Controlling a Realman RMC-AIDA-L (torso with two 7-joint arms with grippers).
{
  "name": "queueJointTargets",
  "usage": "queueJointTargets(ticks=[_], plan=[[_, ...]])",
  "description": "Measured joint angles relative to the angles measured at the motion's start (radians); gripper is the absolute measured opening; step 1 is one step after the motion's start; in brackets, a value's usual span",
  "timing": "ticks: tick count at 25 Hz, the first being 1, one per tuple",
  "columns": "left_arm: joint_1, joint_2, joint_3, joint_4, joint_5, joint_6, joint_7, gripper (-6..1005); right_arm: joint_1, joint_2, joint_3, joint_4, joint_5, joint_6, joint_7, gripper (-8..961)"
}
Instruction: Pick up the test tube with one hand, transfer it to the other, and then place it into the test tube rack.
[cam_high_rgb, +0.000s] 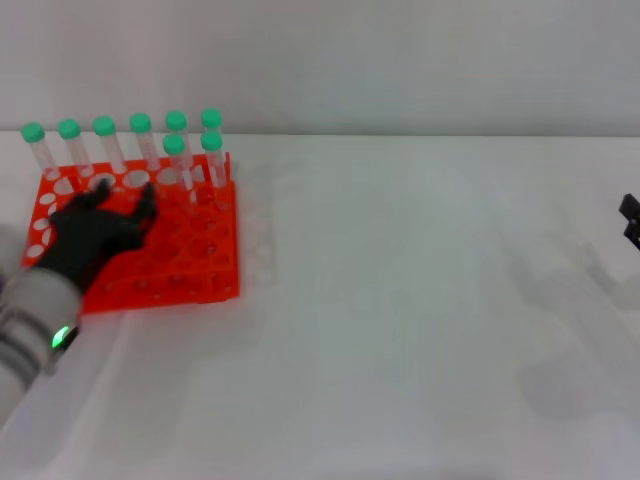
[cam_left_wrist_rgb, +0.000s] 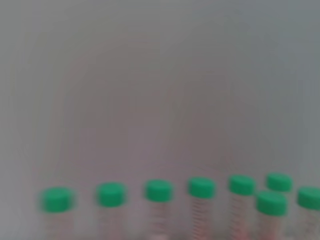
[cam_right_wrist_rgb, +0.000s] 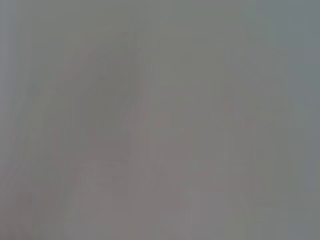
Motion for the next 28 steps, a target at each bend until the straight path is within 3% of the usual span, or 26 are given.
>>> queueJointTargets(ticks=[2, 3, 7, 9, 14, 22, 28], plan=[[0.110, -0.005, 0.003, -0.013, -0.067, -0.154, -0.007, 466, 0.000, 0.000, 0.016, 0.006, 0.001, -0.001, -0.017, 650], [0.110, -0.005, 0.003, -0.013, -0.067, -0.154, -0.007, 490, -0.001, 0.000, 0.027, 0.010, 0.002, -0.002, -0.026, 650], [0.238, -0.008, 0.008, 0.004, -0.212, -0.326, -0.070, 583, -0.007, 0.002, 0.073, 0.029, 0.003, -0.002, -0.039, 650], [0.273, -0.009, 0.008, 0.039, -0.293, -0.377, -0.121, 630, -0.009, 0.004, 0.105, 0.044, 0.003, 0.004, -0.040, 651], [0.289, -0.006, 0.009, 0.166, -0.364, -0.512, -0.244, 858, -0.011, 0.005, 0.167, 0.086, 0.004, 0.019, -0.039, 652], [0.291, -0.009, 0.008, 0.194, -0.364, -0.545, -0.269, 873, -0.004, 0.006, 0.225, 0.160, 0.002, 0.096, -0.035, 713], [0.281, -0.008, 0.011, 0.194, -0.359, -0.538, -0.266, 872, -0.007, 0.006, 0.226, 0.190, -0.001, 0.097, -0.032, 877]])
